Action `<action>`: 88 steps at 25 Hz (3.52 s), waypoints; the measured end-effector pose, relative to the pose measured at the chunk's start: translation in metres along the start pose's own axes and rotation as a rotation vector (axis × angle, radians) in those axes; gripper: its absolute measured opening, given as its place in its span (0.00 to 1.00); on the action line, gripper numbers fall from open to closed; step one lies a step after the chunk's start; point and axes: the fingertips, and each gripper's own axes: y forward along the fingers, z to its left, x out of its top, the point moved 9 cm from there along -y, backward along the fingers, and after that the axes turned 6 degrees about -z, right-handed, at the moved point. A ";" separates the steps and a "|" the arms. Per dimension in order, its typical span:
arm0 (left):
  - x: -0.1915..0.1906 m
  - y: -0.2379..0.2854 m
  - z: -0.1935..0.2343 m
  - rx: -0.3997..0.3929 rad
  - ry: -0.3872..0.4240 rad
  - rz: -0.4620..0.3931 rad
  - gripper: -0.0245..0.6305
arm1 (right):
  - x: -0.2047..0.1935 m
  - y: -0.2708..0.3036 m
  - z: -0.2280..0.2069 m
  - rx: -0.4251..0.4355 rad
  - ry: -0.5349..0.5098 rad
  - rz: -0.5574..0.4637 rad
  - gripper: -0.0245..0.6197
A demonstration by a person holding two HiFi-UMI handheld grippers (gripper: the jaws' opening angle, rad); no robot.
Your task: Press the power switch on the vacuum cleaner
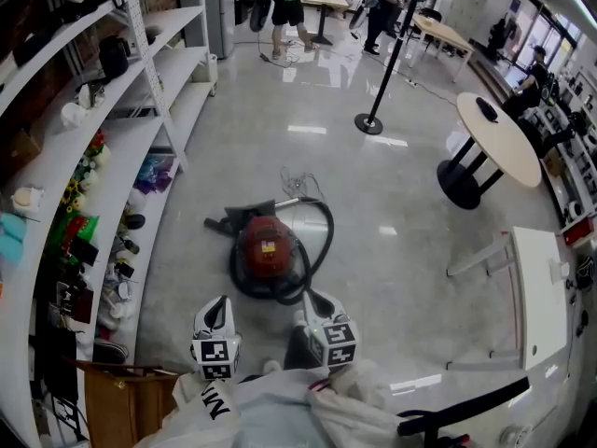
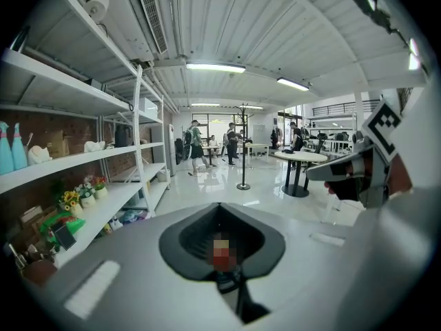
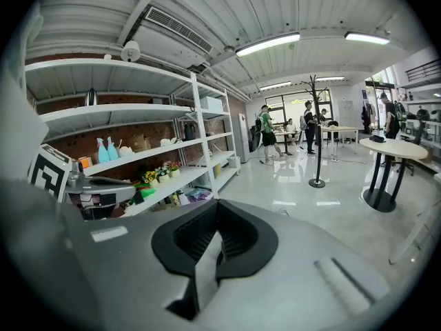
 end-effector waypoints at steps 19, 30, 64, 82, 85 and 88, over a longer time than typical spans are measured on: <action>0.037 0.085 -0.005 0.013 0.032 0.019 0.04 | 0.035 0.064 -0.062 0.036 0.025 0.002 0.04; 0.049 0.105 -0.010 0.036 0.045 0.034 0.04 | 0.046 0.087 -0.081 0.079 0.034 0.011 0.04; 0.054 0.164 -0.036 0.136 0.021 0.108 0.04 | 0.046 0.132 -0.152 0.156 0.045 0.098 0.04; 0.009 0.197 -0.018 0.071 -0.037 0.208 0.04 | 0.022 0.164 -0.156 0.108 0.036 0.215 0.04; -0.002 0.201 -0.017 0.057 -0.047 0.219 0.04 | 0.012 0.169 -0.155 0.107 0.034 0.236 0.04; -0.013 0.208 -0.017 0.040 -0.056 0.224 0.04 | 0.001 0.175 -0.153 0.105 0.034 0.252 0.04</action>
